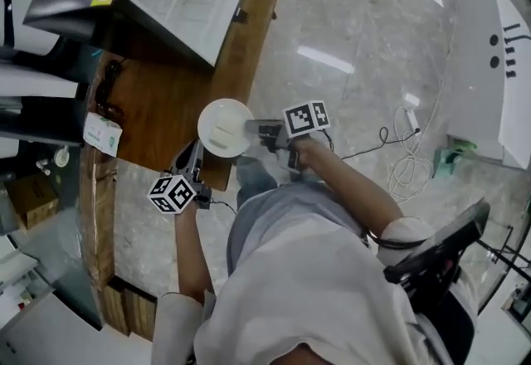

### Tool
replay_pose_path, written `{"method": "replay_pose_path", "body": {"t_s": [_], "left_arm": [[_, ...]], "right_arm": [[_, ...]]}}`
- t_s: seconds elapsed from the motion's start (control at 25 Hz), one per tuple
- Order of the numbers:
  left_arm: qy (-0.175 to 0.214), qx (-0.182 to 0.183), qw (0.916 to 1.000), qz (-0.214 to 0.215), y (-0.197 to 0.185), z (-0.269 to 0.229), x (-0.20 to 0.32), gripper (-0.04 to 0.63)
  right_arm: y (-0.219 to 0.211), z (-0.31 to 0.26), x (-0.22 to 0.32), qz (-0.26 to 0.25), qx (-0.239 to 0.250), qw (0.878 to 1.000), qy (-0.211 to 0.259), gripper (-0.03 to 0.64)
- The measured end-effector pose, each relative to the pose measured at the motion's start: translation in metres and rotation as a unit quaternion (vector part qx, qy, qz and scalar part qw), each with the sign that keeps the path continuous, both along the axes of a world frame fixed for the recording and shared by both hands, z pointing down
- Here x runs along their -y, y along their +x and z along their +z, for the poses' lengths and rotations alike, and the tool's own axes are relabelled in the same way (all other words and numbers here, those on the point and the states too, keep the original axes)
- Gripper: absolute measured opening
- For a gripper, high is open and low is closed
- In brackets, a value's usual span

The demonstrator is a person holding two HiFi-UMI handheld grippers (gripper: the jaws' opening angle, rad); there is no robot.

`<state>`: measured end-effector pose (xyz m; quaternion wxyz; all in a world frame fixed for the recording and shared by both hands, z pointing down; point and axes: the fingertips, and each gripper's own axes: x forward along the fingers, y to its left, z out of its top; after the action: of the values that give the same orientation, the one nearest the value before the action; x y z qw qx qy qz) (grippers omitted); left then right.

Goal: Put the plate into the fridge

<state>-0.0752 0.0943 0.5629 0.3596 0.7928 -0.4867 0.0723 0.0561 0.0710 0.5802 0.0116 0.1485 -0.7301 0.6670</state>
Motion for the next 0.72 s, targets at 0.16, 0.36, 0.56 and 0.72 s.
{"method": "replay_pose_path", "body": {"t_s": [0.16,0.36,0.56,0.72], "left_arm": [[0.022,0.023,0.9995,-0.003,0.119,-0.013,-0.009,0.018],[0.041,0.053,0.9978,0.003,0.204,-0.023,-0.006,0.018],[0.058,0.060,0.9965,-0.009,0.242,-0.043,0.008,0.018],[0.070,0.061,0.9955,-0.019,0.250,-0.055,0.018,0.018]], "right_arm": [[0.119,-0.014,-0.010,-0.004,0.000,1.000,0.011,0.025],[0.202,-0.025,-0.004,-0.009,-0.007,1.000,0.025,0.025],[0.239,-0.043,0.010,-0.008,0.006,1.000,0.027,0.025],[0.248,-0.050,0.020,-0.002,0.017,1.000,0.026,0.025]]}}
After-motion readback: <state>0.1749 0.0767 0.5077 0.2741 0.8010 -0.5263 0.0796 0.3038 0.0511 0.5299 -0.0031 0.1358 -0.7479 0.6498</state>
